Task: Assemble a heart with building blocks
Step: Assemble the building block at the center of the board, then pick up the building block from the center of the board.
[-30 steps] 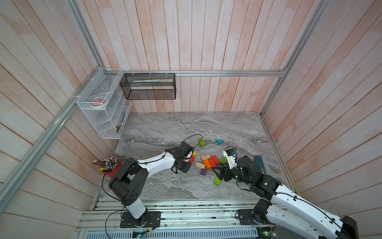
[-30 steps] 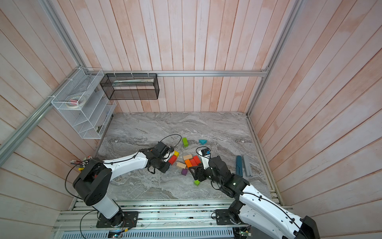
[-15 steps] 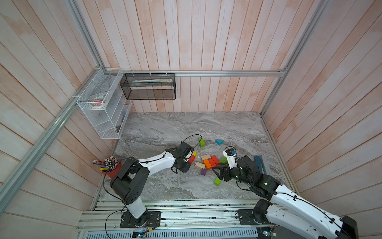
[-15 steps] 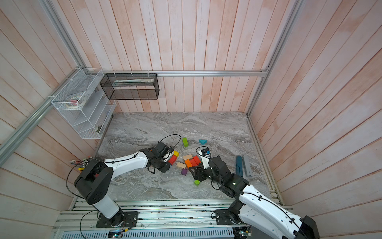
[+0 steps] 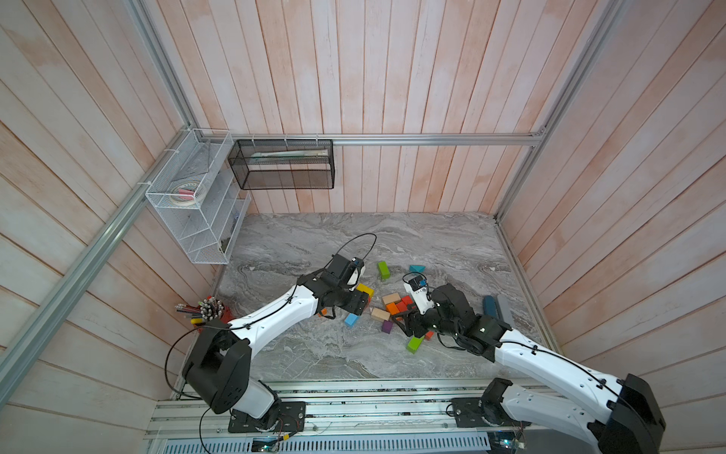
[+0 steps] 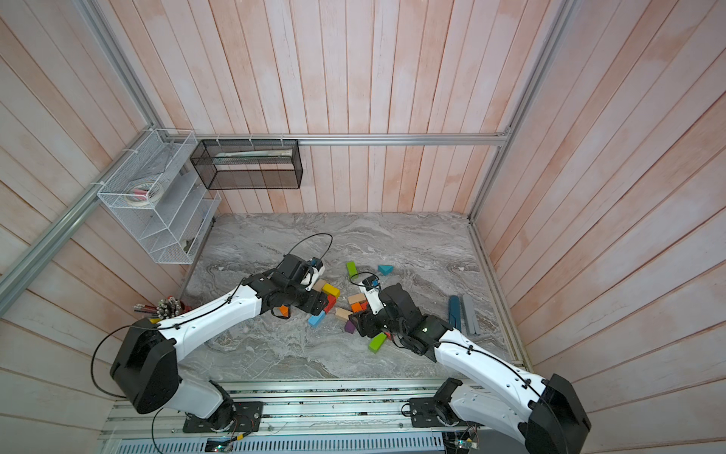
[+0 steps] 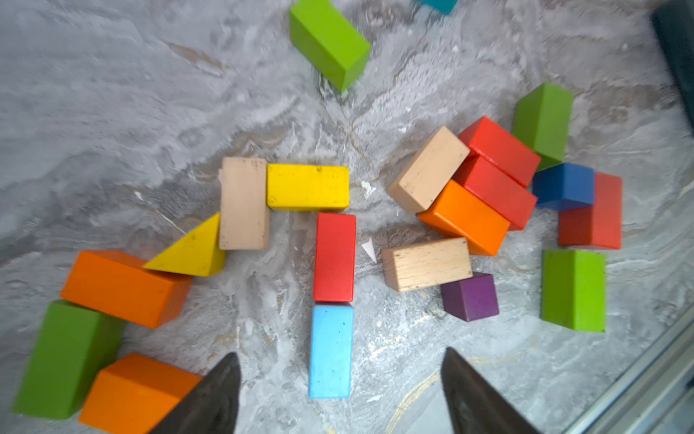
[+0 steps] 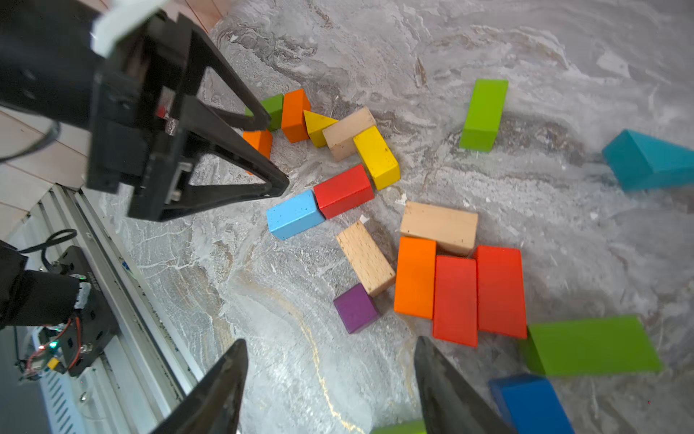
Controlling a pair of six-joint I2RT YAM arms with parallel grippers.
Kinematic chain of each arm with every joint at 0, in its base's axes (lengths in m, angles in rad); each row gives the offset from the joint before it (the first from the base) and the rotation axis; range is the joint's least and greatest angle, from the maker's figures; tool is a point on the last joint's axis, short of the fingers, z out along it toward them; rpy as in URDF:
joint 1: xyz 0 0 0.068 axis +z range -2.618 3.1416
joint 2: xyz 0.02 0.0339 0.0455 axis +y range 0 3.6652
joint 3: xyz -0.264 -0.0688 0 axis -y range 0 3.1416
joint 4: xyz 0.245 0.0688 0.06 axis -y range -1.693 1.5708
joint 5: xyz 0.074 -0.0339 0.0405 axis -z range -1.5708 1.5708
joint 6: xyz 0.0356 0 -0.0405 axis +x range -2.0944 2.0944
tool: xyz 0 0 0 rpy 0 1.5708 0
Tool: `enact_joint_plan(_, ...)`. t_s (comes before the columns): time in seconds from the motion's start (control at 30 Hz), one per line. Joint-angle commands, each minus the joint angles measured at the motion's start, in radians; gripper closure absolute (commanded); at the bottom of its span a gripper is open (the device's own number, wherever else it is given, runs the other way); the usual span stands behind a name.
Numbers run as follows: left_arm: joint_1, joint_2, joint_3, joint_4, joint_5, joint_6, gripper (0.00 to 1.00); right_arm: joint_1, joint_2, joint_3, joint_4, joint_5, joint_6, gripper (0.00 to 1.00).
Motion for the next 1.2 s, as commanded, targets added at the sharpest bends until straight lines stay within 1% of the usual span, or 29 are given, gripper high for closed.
enact_joint_plan(0.0,0.071,-0.063,-0.003,-0.019,0.058,-0.057,0.06,0.004,0.061,0.048,0.052,-0.021,-0.083,0.35)
enact_joint_plan(0.1,0.169,-0.132,-0.046,0.015,0.107,-0.074,0.00,0.007,0.136,0.087,0.053,-0.017,-0.114,0.39)
enact_joint_plan(0.2,0.260,-0.197,-0.095,0.055,0.160,-0.097,0.00,0.010,0.229,0.131,0.045,-0.012,-0.150,0.42)
enact_joint_plan(0.3,0.330,-0.269,-0.151,0.105,0.184,-0.121,0.00,0.024,0.339,0.192,-0.005,0.023,-0.196,0.43)
enact_joint_plan(0.47,0.419,-0.365,-0.224,0.171,0.197,-0.135,0.00,0.037,0.483,0.265,-0.068,0.076,-0.266,0.44)
enact_joint_plan(0.53,0.437,-0.396,-0.230,0.194,0.206,-0.132,0.00,0.040,0.527,0.296,-0.103,0.093,-0.290,0.46)
enact_joint_plan(0.67,0.497,-0.438,-0.254,0.258,0.325,-0.137,0.00,0.044,0.608,0.363,-0.174,0.104,-0.330,0.48)
enact_joint_plan(0.73,0.514,-0.444,-0.258,0.265,0.352,-0.139,0.00,0.043,0.634,0.381,-0.191,0.110,-0.340,0.48)
enact_joint_plan(0.93,0.522,-0.459,-0.259,0.270,0.363,-0.132,0.00,0.050,0.678,0.397,-0.198,0.099,-0.356,0.49)
enact_joint_plan(1.0,0.522,-0.466,-0.259,0.271,0.366,-0.130,0.00,0.052,0.693,0.400,-0.198,0.103,-0.359,0.51)
enact_joint_plan(1.13,0.524,-0.495,-0.267,0.281,0.370,-0.127,0.00,0.055,0.707,0.404,-0.192,0.104,-0.361,0.57)
enact_joint_plan(1.17,0.525,-0.507,-0.269,0.285,0.379,-0.121,0.00,0.056,0.710,0.404,-0.188,0.104,-0.363,0.60)
